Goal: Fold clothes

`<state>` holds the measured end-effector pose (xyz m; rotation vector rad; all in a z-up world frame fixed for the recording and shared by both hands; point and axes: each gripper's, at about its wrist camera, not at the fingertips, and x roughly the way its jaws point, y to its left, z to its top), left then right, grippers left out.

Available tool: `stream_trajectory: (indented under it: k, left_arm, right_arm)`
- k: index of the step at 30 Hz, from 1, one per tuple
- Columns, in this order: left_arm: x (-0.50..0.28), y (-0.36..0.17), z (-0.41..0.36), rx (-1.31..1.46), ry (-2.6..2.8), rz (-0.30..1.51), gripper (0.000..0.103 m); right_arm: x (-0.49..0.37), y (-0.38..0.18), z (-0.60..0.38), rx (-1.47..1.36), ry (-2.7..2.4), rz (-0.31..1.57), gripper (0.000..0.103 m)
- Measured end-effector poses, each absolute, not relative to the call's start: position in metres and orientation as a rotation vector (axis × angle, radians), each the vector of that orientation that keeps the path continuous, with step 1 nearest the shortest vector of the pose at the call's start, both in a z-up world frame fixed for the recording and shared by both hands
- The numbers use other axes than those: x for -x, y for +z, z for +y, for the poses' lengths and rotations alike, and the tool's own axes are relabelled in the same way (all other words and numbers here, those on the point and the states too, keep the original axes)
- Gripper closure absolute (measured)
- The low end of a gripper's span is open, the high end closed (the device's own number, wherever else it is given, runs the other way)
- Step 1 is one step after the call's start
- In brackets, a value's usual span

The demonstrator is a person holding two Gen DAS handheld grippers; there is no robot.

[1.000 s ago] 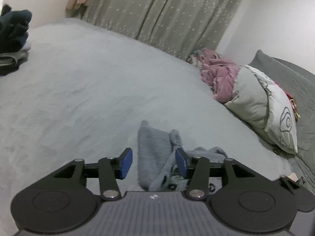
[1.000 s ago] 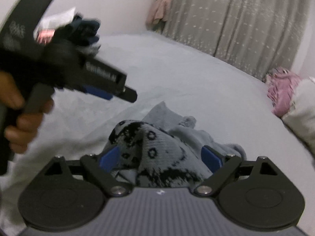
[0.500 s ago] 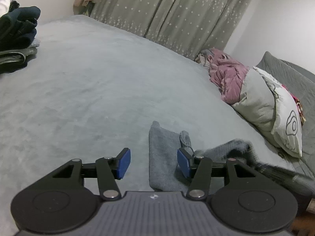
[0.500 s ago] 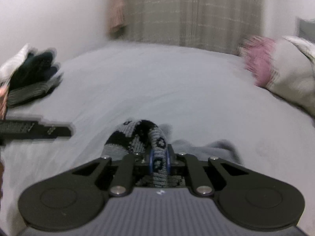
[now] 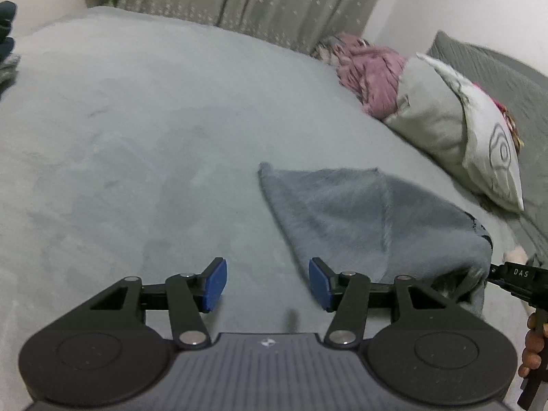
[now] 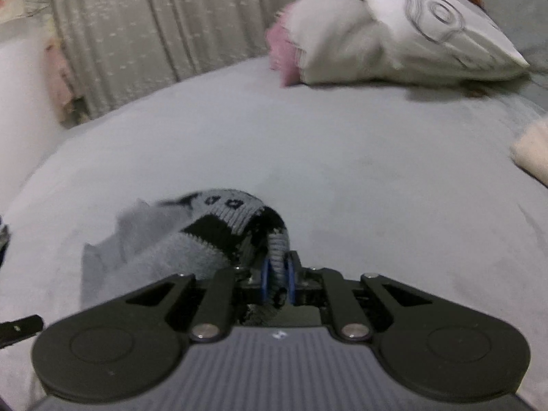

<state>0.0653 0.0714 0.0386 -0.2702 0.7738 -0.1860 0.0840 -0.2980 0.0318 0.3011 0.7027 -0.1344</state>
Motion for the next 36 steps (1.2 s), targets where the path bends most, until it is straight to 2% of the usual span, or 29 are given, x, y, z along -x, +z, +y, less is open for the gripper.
stream_trajectory:
  k: [2, 3, 4, 8, 11, 13, 19, 26, 27, 29, 30, 33, 36]
  left_arm:
    - [-0.065, 0.032, 0.066, 0.263, -0.212, 0.785, 0.048]
    - [-0.064, 0.03, 0.064, 0.261, -0.219, 0.787, 0.048]
    - [-0.063, 0.026, 0.061, 0.255, -0.227, 0.79, 0.048]
    - [-0.064, 0.019, 0.048, 0.217, -0.224, 0.785, 0.044]
    - [-0.065, 0.018, 0.039, 0.189, -0.225, 0.773, 0.044]
    - [-0.063, 0.019, 0.037, 0.186, -0.235, 0.768, 0.044]
    - [-0.058, 0.02, 0.026, 0.154, -0.263, 0.76, 0.044]
    - [-0.05, 0.019, 0.011, 0.151, -0.334, 0.75, 0.043]
    - [-0.049, 0.018, 0.009, 0.147, -0.345, 0.748, 0.043]
    - [-0.045, 0.018, 0.003, 0.127, -0.369, 0.745, 0.043]
    - [-0.044, 0.017, 0.001, 0.118, -0.376, 0.745, 0.043]
    - [-0.039, 0.015, -0.006, 0.106, -0.386, 0.742, 0.043]
    - [-0.036, 0.013, -0.01, 0.117, -0.39, 0.736, 0.043]
  right_arm:
    - [-0.077, 0.02, -0.309, -0.302, -0.151, 0.726, 0.097]
    - [-0.074, 0.015, -0.315, -0.302, -0.153, 0.734, 0.094]
    - [-0.071, 0.012, -0.319, -0.316, -0.153, 0.735, 0.084]
    - [-0.062, 0.021, -0.327, -0.387, -0.117, 0.68, 0.076]
    - [-0.054, 0.038, -0.313, -0.297, -0.04, 0.595, 0.066]
    - [-0.049, 0.048, -0.297, -0.22, 0.054, 0.545, 0.054]
    - [-0.041, 0.054, -0.237, 0.076, 0.252, 0.472, 0.043]
    - [-0.055, 0.032, -0.193, 0.376, 0.284, 0.419, 0.043]
    - [-0.059, 0.029, -0.191, 0.395, 0.281, 0.417, 0.046]
    - [-0.064, 0.022, -0.192, 0.4, 0.271, 0.421, 0.061]
    - [-0.067, 0.019, -0.195, 0.381, 0.253, 0.427, 0.081]
    - [-0.068, 0.024, -0.211, 0.242, 0.234, 0.444, 0.091]
    - [-0.07, 0.037, -0.232, 0.084, 0.231, 0.451, 0.093]
